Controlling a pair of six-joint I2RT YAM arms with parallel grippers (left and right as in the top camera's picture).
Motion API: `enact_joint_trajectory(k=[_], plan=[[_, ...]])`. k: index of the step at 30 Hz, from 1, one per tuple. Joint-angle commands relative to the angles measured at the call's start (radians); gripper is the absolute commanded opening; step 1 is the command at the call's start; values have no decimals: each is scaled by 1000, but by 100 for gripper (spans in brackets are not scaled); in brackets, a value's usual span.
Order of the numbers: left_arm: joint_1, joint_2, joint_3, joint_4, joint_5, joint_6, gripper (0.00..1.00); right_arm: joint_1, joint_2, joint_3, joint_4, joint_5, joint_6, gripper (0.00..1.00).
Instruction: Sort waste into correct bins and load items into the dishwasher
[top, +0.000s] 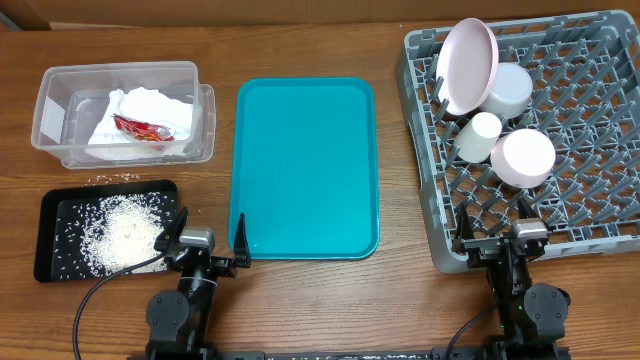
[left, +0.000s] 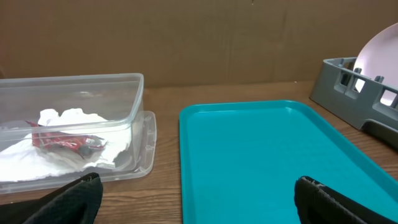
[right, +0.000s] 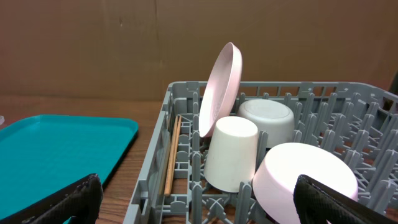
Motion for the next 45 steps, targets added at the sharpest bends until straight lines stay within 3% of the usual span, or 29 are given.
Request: enact_joint_trajectory(k=[1,45], plan=[[0,-14,-3,-5,-13,37,100,3,-12,-10,6,13,0,100],[32,-13,-3,-3,-14,40,100,3,-12,-10,6,13,0,100]])
